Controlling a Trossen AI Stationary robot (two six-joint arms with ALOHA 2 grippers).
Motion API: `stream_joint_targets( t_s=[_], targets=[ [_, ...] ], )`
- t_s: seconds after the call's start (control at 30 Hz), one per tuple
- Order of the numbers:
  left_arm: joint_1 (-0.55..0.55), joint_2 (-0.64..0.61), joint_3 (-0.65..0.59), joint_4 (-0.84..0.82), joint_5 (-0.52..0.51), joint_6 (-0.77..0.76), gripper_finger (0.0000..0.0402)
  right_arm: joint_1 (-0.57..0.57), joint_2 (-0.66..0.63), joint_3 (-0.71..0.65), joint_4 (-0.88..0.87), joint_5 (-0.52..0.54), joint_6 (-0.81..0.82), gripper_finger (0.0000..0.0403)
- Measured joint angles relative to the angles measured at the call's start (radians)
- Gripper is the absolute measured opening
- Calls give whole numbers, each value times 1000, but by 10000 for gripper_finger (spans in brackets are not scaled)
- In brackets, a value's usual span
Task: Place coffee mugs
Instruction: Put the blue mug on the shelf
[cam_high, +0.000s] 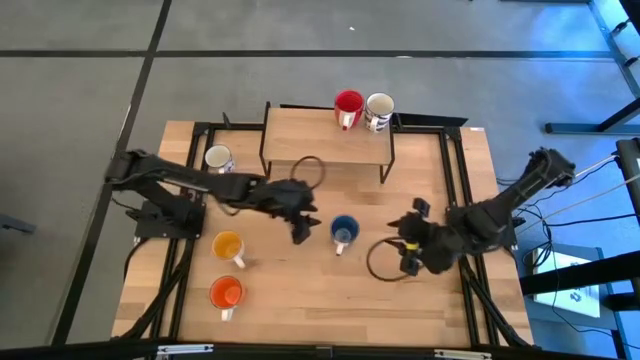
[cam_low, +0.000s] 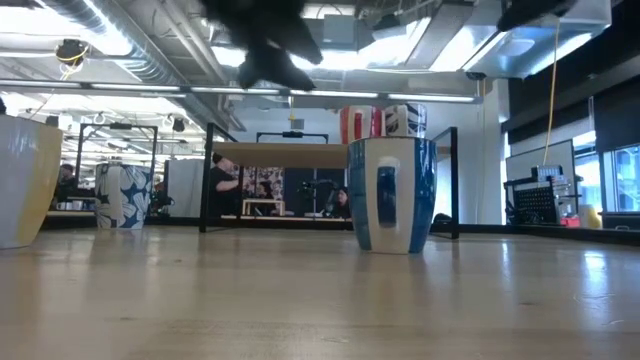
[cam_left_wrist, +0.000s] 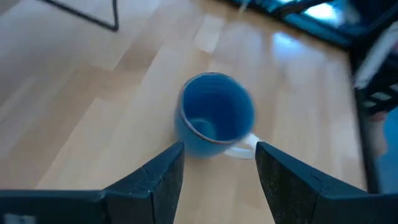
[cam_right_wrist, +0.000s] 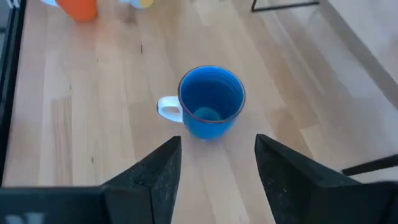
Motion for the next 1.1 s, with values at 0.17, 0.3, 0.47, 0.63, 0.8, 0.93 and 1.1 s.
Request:
stream_joint_targets(
  t_s=[0.17, 0.3, 0.47, 0.63, 0.8, 0.93, 1.1],
  targets=[
    [50, 182, 222, -148, 21, 15, 193, 73, -22, -32, -19, 91, 48, 189],
    [76, 311, 394, -269, 57, 52, 193, 109, -22, -33, -89, 110, 101, 189],
    [87, 445, 574, -388, 89, 96, 193, 160, -22, -33, -195, 127, 227, 189],
    [92, 541, 650, -413, 73, 123, 192, 233, -22, -33, -297, 188, 389, 189],
    [92, 590, 653, -434, 65, 140, 192, 299, -22, -33, -360, 216, 517, 189],
    [89, 614, 653, -456, 73, 188, 192, 332, -21, -50, -364, 253, 579, 189],
    [82, 652, 653, -456, 75, 220, 192, 337, -21, -91, -355, 255, 645, 189]
  ],
)
